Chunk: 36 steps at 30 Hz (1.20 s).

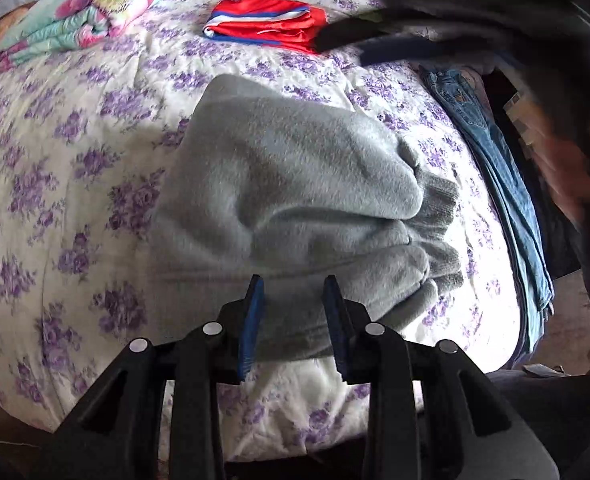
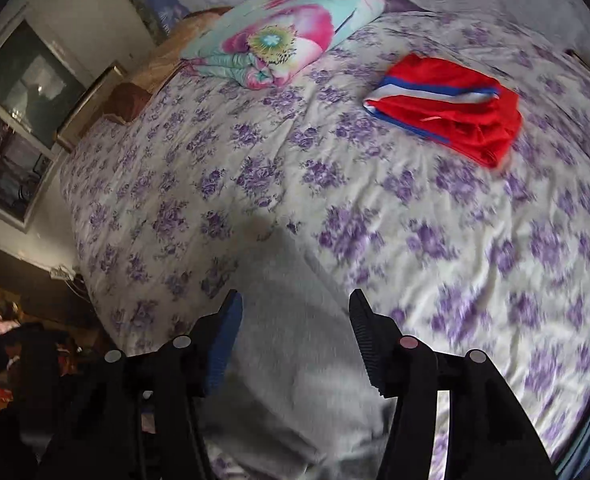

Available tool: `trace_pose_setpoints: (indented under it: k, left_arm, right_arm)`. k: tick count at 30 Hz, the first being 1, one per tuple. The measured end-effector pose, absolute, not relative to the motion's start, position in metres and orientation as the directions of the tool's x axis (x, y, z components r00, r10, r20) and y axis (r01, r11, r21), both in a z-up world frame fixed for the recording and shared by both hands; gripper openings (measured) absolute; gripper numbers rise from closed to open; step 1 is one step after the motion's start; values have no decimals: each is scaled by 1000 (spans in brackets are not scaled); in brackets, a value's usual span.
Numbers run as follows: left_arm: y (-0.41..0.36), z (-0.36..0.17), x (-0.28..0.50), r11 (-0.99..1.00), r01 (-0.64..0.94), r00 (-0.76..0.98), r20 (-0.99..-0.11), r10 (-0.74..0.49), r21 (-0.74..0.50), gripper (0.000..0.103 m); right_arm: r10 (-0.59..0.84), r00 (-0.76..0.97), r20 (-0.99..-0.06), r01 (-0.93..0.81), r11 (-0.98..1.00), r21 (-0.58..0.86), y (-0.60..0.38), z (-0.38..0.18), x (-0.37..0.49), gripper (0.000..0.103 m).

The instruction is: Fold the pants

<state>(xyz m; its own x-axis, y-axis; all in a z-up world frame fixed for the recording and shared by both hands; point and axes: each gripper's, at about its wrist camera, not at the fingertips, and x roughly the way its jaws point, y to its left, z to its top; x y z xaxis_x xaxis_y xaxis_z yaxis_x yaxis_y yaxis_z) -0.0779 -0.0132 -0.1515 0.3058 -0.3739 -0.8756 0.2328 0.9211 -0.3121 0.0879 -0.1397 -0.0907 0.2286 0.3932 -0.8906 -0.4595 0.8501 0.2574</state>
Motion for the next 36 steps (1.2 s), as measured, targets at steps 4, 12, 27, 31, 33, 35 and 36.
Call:
trace_pose_setpoints:
  k: [4,12,27,31,33,35,36]
  left_arm:
    - [-4,-158,-80,909,194,295,-862,-412,-368,30]
    - [-14,-205,-81,903,173,171,-891,-420,-393,29]
    - [-13,-199,-71,889,214,143,-887,-440,-406,29]
    - [-19,-203,-68,897,236,155,-897,-414,-373,29]
    - [-19,-199,-68,894,242,152,-895,-418,-377,29]
    - [-11,-183,-68,896,243,183,-889,-419,-372,30]
    - [-4,-173,-68,899,239,211,-883,-418,-368,39]
  right_arm:
    - [312,34,-949,-504,826,253,-113,-141,133,56]
    - [74,-2,-997,-496,866,65,-91,-208,136,6]
    - [107,109,-988,-600,800,20,-71,-157,67,0]
    - [113,109,-988,-555,831,34,-67,-179,83,0]
    - [131,103,-986,-562,826,51,-70,-169,83,0]
    - [201,97,-975,-552,826,115,-84,-146,81,4]
    - [241,98,-966,-525,837,156,-98,-130,79,7]
